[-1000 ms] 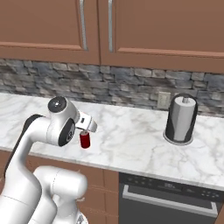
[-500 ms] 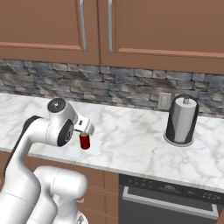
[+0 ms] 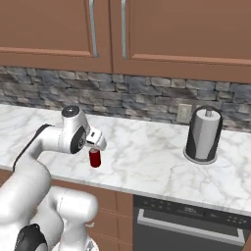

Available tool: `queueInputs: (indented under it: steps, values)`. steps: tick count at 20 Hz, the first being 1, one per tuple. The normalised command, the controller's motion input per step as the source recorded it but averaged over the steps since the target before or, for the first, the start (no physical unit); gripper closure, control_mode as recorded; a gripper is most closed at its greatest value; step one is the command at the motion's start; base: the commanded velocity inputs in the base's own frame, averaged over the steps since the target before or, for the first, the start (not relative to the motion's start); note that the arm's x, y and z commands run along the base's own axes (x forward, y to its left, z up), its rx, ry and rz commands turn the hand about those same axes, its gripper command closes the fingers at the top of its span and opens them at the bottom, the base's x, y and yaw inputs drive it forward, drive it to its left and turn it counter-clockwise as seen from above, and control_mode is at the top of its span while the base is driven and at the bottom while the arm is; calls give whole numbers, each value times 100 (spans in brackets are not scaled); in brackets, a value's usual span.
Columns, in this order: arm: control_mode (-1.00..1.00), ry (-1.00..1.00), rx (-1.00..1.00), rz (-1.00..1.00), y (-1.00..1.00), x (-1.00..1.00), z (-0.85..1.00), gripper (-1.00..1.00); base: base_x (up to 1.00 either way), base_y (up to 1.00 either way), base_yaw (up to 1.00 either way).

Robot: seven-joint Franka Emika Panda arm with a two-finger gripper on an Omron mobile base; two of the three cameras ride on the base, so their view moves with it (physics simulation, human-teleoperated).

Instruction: Four empty soda cans are scattered around the kitchen. Gather all the cans and cluster them next to the stove for recycling.

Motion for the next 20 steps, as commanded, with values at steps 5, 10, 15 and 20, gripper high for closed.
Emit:
queueInputs:
  steps: [5, 10, 15, 20]
  values:
    - [-100, 4, 0, 0, 0, 67, -49, -100, 0, 0, 0]
    - [-100, 0, 2, 0, -4, 15, -39, -100, 0, 0, 0]
    - [-100, 0, 1, 0, -1, 0, -31, -100, 0, 0, 0]
    - [-100, 0, 0, 0, 0, 1, -37, -100, 0, 0, 0]
